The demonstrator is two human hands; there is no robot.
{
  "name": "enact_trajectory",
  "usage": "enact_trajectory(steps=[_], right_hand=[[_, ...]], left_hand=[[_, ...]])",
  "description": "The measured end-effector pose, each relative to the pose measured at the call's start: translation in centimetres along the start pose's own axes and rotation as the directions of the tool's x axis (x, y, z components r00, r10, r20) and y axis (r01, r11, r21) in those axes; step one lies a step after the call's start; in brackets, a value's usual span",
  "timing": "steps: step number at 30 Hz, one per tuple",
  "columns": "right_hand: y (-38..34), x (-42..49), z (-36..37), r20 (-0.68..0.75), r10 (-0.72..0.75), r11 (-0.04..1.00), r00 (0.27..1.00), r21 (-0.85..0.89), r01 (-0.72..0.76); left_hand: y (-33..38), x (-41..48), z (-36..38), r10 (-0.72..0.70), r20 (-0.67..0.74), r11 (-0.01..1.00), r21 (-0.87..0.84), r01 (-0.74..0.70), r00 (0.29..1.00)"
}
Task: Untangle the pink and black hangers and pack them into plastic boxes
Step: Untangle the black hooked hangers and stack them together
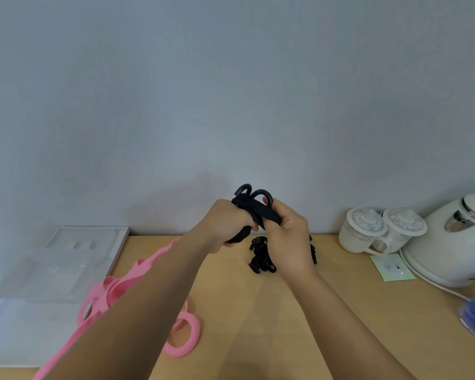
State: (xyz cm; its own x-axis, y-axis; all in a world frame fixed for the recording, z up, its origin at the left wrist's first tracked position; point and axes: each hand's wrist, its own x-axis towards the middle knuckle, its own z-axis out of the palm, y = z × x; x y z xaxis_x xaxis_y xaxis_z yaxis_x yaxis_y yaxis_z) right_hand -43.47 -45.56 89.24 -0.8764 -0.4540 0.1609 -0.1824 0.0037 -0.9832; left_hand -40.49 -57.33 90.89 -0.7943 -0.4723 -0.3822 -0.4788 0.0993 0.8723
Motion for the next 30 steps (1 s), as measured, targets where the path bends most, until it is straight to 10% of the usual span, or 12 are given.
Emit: enact_trajectory(steps=[8,22,30], right_hand=[[-0.1,0.7,-2.0,0.247,-0.14,0.839,0.959,-0.484,0.248],[-3.5,1.2,-3.8,0.482,-0.004,1.0,0.876,0.011,-0.002],[-0.7,0.5,-1.9,0.53,0.117,0.764,0.84,0.492,-0.417]], left_hand=[[-0.5,-0.8,-0.7,-0.104,0.227,0.993,-0.03,0.114,0.968],[-1.7,-3.1,-1.8,0.149,0.619,0.989,-0.092,-0.117,0.771],[-2.1,-3.4,-0.6,0.261,0.613,0.963,-0.223,-0.154,0.746]])
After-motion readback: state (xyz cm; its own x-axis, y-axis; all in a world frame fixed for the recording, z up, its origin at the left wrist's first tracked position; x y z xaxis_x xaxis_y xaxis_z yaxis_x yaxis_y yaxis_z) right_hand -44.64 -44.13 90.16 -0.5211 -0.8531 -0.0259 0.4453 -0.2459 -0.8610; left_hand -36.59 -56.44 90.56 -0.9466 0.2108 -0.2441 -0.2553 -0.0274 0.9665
